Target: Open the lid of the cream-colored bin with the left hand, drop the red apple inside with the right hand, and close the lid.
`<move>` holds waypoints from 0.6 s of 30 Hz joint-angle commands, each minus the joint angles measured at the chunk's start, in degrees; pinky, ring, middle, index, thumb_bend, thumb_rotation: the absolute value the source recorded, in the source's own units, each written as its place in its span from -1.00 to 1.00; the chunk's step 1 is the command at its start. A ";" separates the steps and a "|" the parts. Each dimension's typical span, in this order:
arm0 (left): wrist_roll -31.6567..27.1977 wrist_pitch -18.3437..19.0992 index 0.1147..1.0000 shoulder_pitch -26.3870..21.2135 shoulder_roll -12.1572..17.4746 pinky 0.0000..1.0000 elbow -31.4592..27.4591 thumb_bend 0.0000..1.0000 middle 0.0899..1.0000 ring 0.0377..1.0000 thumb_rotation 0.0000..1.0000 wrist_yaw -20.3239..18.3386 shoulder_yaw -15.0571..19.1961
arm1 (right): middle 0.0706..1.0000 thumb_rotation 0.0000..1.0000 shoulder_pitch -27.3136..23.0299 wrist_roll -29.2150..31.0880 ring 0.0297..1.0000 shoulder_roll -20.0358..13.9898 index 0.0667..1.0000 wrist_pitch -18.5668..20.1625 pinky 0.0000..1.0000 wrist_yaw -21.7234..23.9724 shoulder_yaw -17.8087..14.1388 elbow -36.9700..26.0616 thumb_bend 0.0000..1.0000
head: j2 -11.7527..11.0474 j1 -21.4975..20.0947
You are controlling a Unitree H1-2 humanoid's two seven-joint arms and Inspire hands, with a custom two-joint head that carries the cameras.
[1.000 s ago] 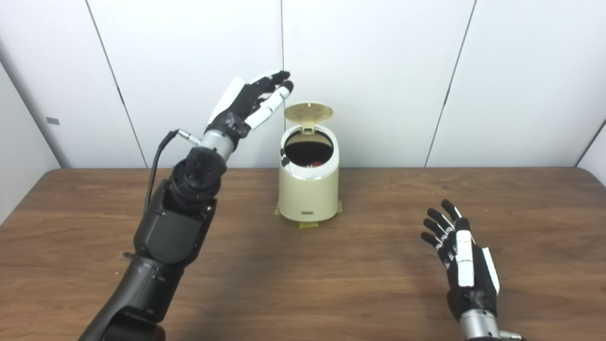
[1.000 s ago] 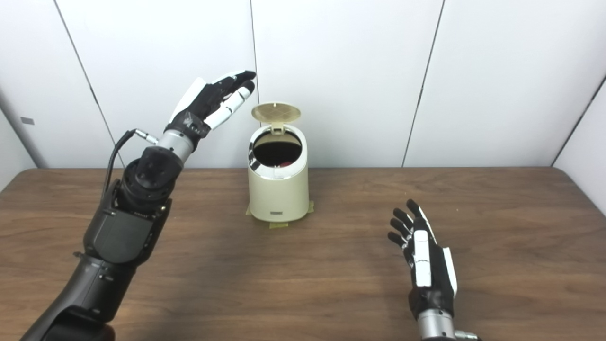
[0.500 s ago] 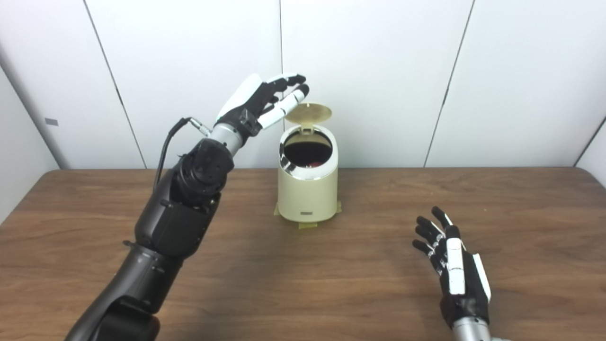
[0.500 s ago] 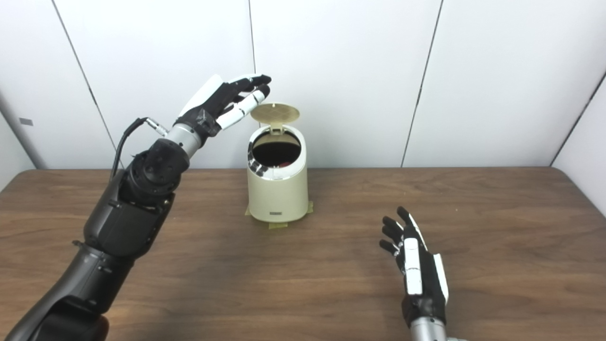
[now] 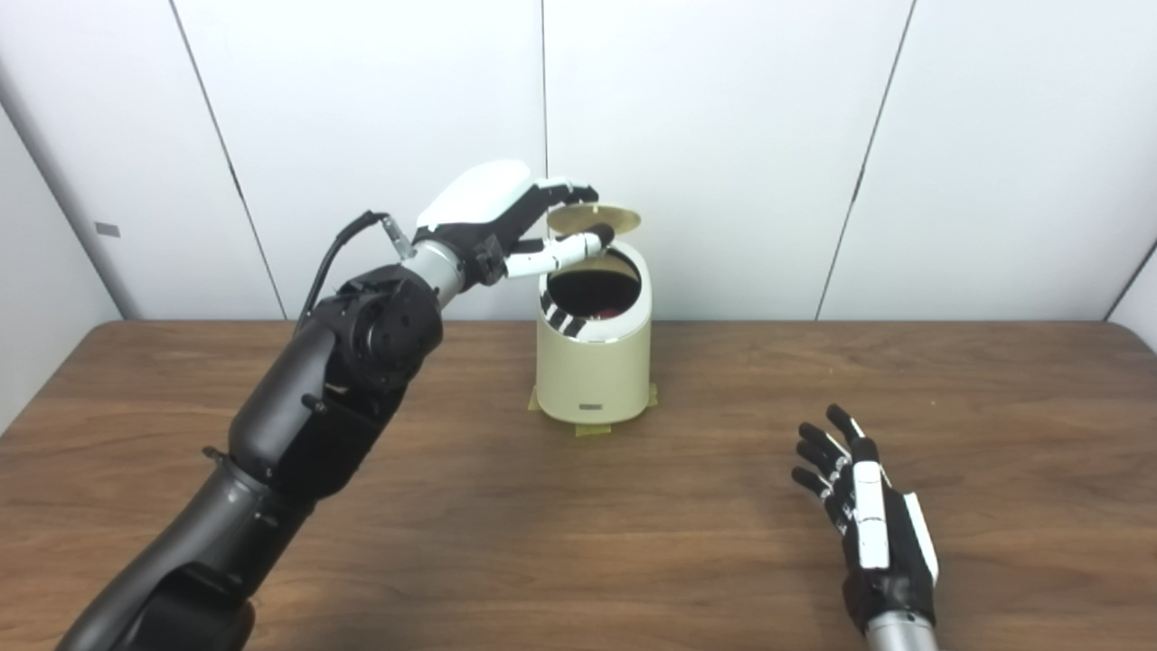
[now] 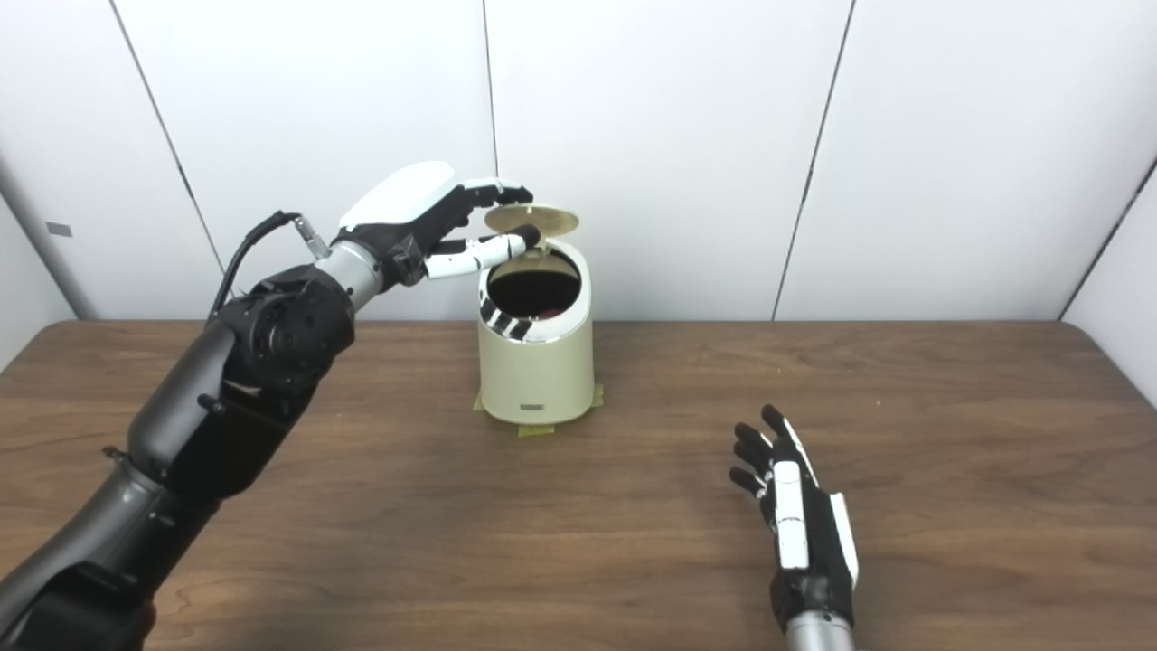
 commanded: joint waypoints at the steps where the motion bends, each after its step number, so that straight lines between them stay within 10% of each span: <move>1: 1.57 -1.09 0.67 -4.39 1.14 0.52 -2.01 0.13 0.69 0.71 0.88 -1.14 0.12 | 0.64 1.00 -2.12 -0.19 0.69 -0.18 0.83 -2.25 0.57 -0.24 -0.01 -0.72 -0.11 | 0.03 0.08; 18: 4.12 -2.03 0.68 -3.70 1.65 0.63 -3.96 0.17 0.74 0.74 0.92 -7.62 -0.09 | 0.63 1.00 -2.67 -1.10 0.66 -0.25 0.83 -3.64 0.56 -0.97 -0.35 0.94 -0.11 | 0.12 -0.24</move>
